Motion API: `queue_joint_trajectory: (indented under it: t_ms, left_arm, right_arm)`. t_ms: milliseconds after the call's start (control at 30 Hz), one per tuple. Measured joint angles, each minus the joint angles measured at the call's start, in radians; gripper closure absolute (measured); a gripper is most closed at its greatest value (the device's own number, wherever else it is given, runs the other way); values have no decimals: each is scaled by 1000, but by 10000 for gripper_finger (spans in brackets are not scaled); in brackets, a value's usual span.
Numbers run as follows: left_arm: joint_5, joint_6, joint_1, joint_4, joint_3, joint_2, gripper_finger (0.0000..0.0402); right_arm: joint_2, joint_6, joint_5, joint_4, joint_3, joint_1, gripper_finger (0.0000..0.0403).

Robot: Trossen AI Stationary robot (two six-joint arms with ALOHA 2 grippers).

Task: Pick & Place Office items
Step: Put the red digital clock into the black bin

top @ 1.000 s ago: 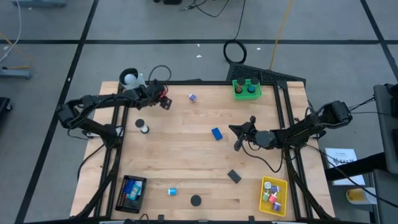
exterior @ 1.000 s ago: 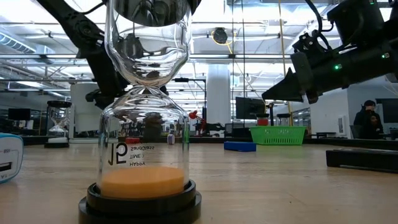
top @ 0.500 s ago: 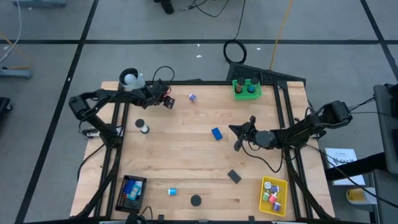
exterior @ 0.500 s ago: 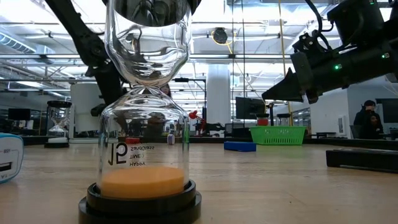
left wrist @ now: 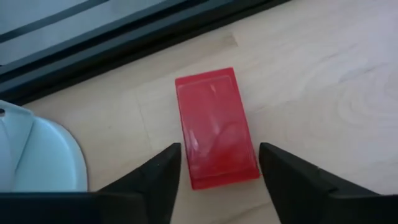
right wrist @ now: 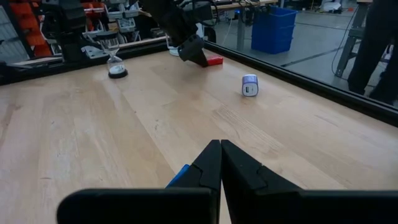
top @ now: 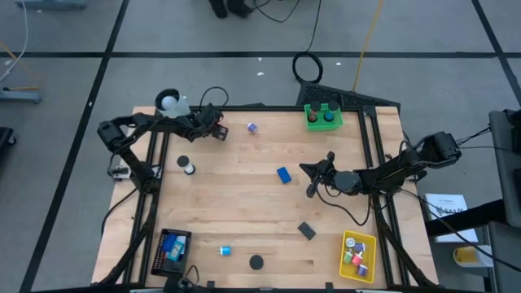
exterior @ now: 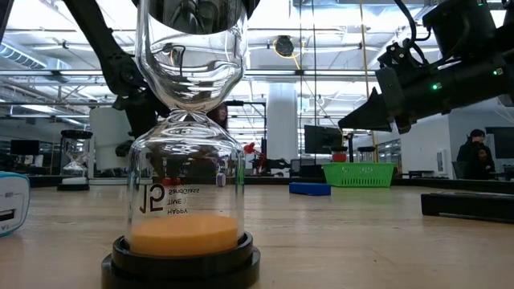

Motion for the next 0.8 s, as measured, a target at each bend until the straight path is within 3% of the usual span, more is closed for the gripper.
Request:
queue_joint_trajectory:
  t_ms: [233,500,800]
  left_arm:
    - [14,39,-3,-9,0,0,239]
    - [88,142,-55,-37,0,-8,233]
    - [172,296,-214,-244,2,-73,237]
  right_arm:
    - [0,0,0,0,0,0,403]
    - [0,0,0,0,0,0,403]
    - [0,0,0,-5,0,0,403]
